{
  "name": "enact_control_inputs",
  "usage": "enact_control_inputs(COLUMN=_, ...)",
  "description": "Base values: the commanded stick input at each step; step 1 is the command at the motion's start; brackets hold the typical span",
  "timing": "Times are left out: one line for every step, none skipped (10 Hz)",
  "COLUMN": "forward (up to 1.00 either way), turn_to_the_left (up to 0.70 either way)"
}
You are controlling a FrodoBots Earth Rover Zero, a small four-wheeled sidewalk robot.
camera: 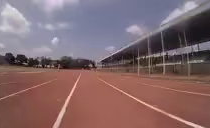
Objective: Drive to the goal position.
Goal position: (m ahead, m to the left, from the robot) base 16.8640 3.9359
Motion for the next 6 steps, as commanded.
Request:
enact_control_inputs(forward=0.70, turn_to_the_left=0.00)
enact_control_inputs(forward=0.70, turn_to_the_left=0.00)
enact_control_inputs(forward=0.70, turn_to_the_left=0.00)
enact_control_inputs(forward=0.70, turn_to_the_left=0.00)
enact_control_inputs(forward=0.70, turn_to_the_left=0.00)
enact_control_inputs(forward=0.70, turn_to_the_left=0.00)
